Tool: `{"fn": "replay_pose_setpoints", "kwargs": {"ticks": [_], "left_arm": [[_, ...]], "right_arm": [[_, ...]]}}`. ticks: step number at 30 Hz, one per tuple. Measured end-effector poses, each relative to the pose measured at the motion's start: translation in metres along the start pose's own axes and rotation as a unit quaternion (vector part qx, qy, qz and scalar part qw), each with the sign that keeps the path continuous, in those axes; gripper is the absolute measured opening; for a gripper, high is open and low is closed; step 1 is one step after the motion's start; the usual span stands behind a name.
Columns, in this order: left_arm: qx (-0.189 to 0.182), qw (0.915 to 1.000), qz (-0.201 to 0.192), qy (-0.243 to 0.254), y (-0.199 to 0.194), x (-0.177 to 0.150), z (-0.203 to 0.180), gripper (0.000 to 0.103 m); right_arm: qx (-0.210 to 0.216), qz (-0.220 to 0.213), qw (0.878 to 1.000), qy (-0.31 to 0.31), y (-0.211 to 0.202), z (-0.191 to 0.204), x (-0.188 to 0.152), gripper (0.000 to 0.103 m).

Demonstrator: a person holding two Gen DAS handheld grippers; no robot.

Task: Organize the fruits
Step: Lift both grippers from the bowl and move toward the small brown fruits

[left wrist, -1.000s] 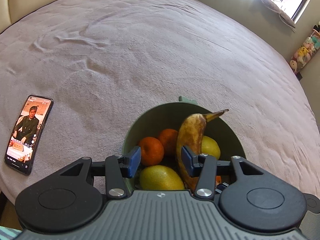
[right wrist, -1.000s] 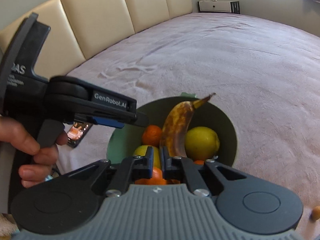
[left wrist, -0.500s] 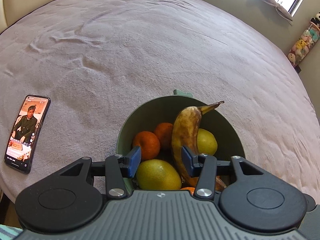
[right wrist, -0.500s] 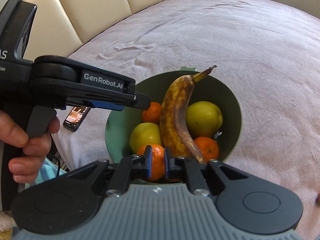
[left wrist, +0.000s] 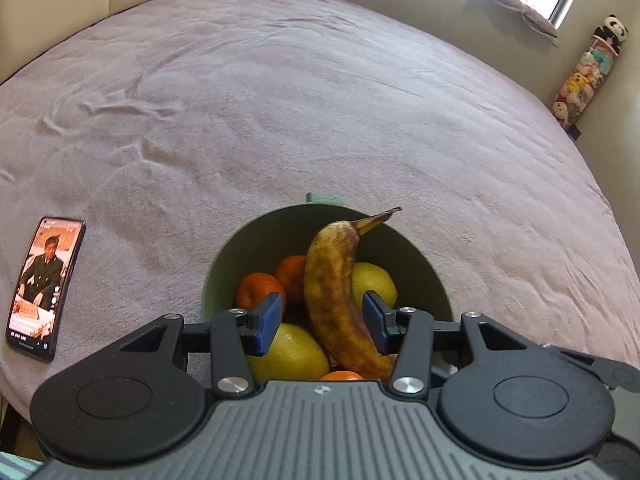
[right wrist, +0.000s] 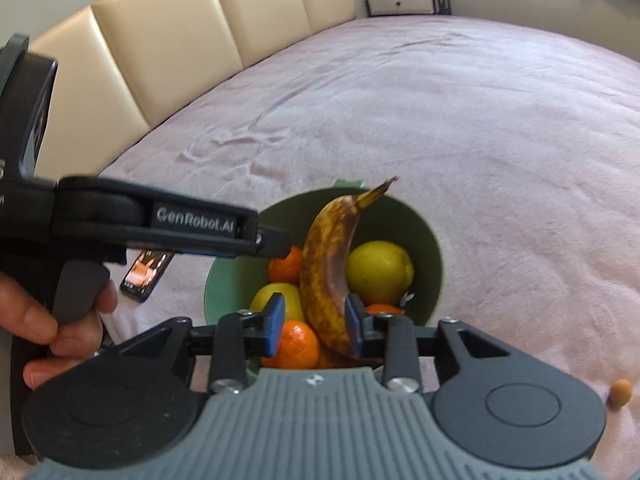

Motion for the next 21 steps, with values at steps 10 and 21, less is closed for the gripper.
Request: {"fn": "replay_pose_setpoints", "kwargs": {"ticks": [10, 21], "left_arm": [[-0.050, 0.9957, -0.046, 0.063, -0.019, 0.000, -0.050, 0.055], [-0.105, 0.9831, -0.047, 0.142, -0.022, -0.029, -0.113, 0.055]], "right_arm": [[-0.103, -0.034, 0.994, 0.021, -0.037, -0.044, 0.003, 0.041], [-0.193, -0.025, 0.979, 0.057, -0.084, -0.103, -0.025, 0.043]]}}
Point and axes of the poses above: each gripper's, at about its wrist camera, not at the fingertips, and y roughly the way its jaws point, z to its left, x to its top, the point moved 9 cm from there along y, roughly the way its jaws point, and after that the axes turned 4 degrees about -z, right-handed, at the moved point
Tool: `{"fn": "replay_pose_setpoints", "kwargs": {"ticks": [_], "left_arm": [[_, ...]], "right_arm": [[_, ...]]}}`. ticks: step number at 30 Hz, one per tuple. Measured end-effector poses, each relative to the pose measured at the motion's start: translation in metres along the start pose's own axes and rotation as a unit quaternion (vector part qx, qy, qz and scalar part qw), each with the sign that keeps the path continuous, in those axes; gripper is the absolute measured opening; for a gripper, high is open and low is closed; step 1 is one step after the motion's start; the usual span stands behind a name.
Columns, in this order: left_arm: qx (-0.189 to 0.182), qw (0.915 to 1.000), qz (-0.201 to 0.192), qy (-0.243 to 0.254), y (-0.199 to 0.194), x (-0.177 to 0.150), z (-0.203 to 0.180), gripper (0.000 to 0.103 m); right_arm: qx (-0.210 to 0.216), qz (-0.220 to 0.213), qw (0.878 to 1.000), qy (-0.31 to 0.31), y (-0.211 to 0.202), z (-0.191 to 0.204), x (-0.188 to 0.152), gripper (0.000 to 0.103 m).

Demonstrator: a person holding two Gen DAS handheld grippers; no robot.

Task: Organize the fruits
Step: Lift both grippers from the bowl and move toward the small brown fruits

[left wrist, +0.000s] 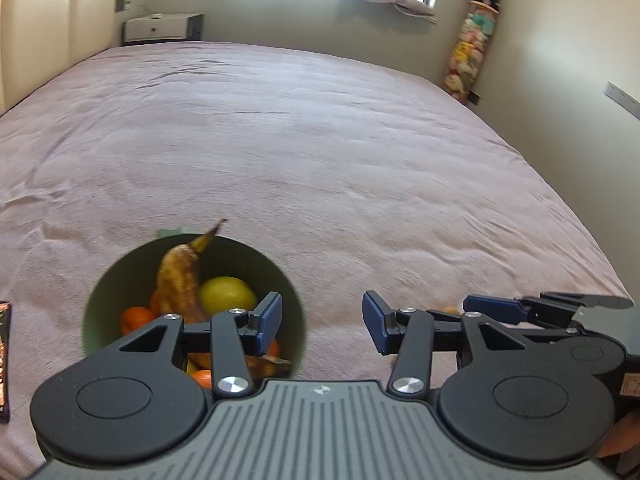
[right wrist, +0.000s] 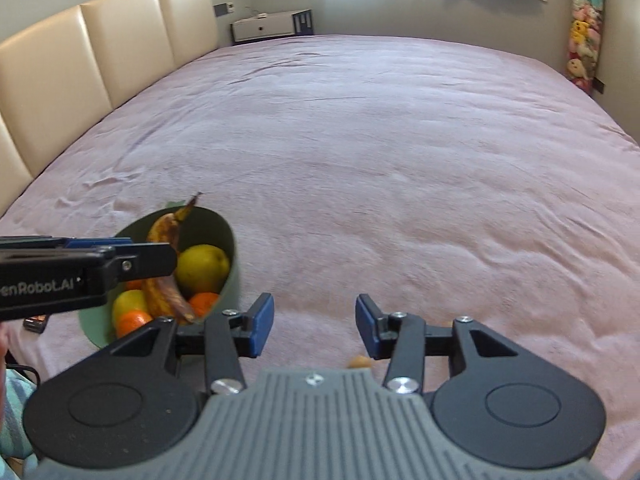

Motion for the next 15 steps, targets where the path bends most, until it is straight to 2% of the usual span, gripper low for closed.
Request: {"fn": "replay_pose_setpoints", "kwargs": {"ticks": [7, 15], "left_arm": [[-0.034, 0.9980, 0.022, 0.049, 0.015, -0.018, -0.042, 0.055], [-0.060, 0.9935, 0.063, 0.074, 0.040, -0.042, -0.072, 0.055]], "right_arm": [[-0.037, 0.020, 0.999, 0.027, -0.012, -0.044, -0.026, 0.043], [-0.068, 0.044, 0.994, 0.073, -0.007, -0.082, -0.044, 0.043]]}}
Point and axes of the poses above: each gripper's, at about its wrist camera, not at the fingertips, and y roughly the way its jaws point, z to its left, x to its top, the point moved 9 cm from there along y, roughly the way its jaws point, and after that the axes turned 4 degrees about -z, right-handed, at the moved point
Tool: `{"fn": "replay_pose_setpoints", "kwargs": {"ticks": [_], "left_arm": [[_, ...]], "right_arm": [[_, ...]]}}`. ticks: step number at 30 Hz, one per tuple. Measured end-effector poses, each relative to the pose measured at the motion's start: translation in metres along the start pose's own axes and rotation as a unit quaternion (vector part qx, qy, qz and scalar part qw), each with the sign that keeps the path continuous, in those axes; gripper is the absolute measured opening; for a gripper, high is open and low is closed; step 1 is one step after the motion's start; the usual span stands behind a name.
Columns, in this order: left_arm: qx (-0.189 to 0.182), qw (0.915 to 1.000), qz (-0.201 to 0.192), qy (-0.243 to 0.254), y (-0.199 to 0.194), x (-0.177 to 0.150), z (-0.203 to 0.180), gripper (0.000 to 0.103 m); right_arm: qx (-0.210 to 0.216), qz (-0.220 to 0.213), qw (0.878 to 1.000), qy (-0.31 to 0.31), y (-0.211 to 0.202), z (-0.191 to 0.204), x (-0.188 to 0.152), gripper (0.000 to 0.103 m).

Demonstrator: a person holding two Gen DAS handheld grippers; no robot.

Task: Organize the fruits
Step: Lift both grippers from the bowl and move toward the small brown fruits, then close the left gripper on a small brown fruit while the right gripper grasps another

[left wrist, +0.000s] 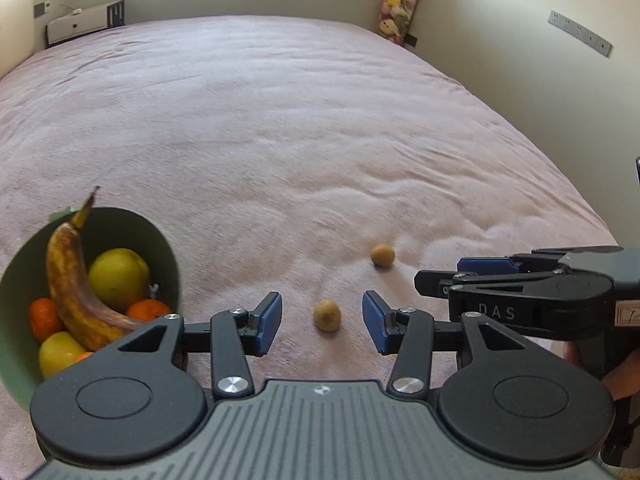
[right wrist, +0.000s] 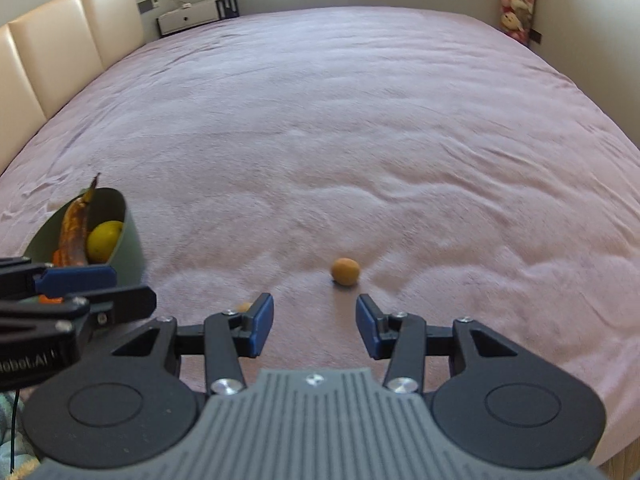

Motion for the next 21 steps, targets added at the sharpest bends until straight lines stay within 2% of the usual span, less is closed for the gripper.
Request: {"fn": "replay_pose_setpoints", "kwargs": {"ticks": [9, 15, 21], "left_arm": [[-0.002, 0.9991, 0.042, 0.004, 0.040, -0.014, -0.011, 0.055], [0.000, 0.9971, 0.074, -0.017, 0.064, -0.023, -0.007, 0.055], [0.003, 0.9959, 0.085, -0.031, 0.079, -0.027, -0.001, 0.055]], "right_arm": [[-0.005, 0.020, 1.000, 0.024, 0.019, -0.019, -0.006, 0.043], [-0.004, 0.033, 0.998, 0.045, 0.033, -0.025, -0.007, 0.045], [0.001, 0.049, 0.997, 0.059, 0.051, -0.027, -0.011, 0.047]]}}
Point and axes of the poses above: each gripper's, at about its wrist camera, not at the fingertips, and y roughly the way its jaws point, z to its left, x to its top, the point moved 9 cm from there along y, roughly the way its jaws point, and after that the axes turned 4 degrees about -z, right-handed, at the moved point
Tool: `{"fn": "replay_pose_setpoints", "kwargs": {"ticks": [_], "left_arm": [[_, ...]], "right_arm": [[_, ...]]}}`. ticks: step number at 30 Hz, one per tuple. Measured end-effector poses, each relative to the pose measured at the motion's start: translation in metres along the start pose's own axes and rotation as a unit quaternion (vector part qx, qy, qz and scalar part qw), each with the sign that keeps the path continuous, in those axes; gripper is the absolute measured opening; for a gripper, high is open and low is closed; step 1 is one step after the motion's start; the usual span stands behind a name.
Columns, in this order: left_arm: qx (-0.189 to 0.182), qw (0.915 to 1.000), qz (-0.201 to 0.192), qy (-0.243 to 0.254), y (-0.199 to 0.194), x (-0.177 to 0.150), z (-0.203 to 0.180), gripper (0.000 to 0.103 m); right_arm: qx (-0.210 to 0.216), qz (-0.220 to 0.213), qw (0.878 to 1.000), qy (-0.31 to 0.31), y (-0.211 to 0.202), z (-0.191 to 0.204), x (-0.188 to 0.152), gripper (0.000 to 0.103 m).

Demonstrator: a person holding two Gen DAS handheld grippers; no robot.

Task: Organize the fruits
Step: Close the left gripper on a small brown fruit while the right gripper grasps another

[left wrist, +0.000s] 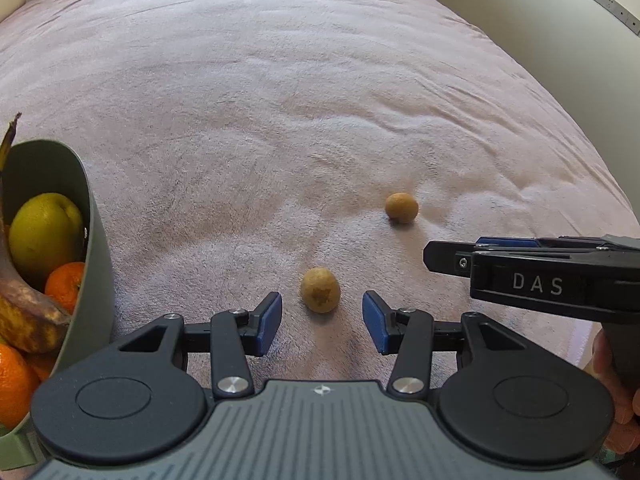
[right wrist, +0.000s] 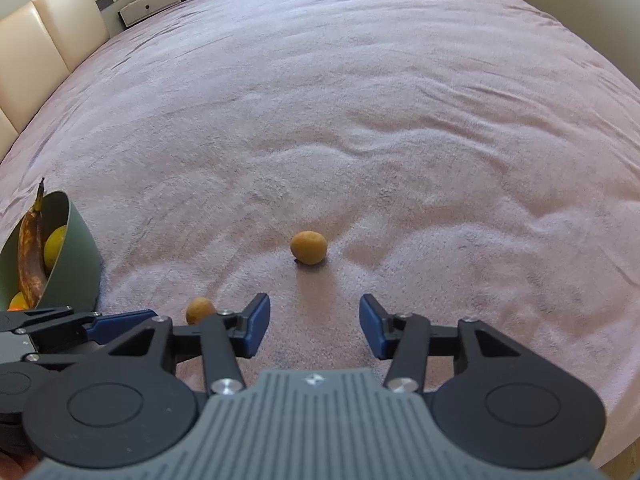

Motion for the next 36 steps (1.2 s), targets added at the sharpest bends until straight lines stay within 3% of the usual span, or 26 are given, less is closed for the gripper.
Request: {"fn": "replay_pose_setpoints", "kwargs": {"ticks": [13, 17, 20, 29, 36], "left_arm": [[-0.018, 0.9996, -0.020, -0.012, 0.018, -0.001, 0.003, 0.048], [-0.012, 0.9998, -0.016, 0.004, 0.023, -0.002, -0.001, 0.032], [-0.014, 0.9998, -0.015, 0.008, 0.024, -0.002, -0.002, 0.027], [-0.014, 0.9995, -0.029, -0.005, 0.021, 0.006, 0.001, 0.027], [-0.012, 0.9995, -0.025, -0.015, 0.023, 0.007, 0.007, 0.027]], "right_arm": [[0.010, -0.002, 1.000, 0.006, 0.024, 0.004, 0.004, 0.047], [0.006, -0.020, 1.000, -0.014, 0.027, 0.007, 0.009, 0.046], [0.006, -0.034, 0.999, -0.021, 0.029, 0.006, 0.013, 0.046], [0.011, -0.056, 0.998, -0.032, 0.038, 0.008, 0.018, 0.035], [0.011, -0.048, 0.998, -0.027, 0.049, 0.005, 0.016, 0.023]]}}
Point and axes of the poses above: each gripper's, at about its wrist camera, not at the fingertips, and y roughly the way its jaws point, z to its left, x to its top, the point moved 9 cm from there along y, roughly the way its jaws point, and after that the axes turned 4 degrees about -z, right-handed, at the moved point
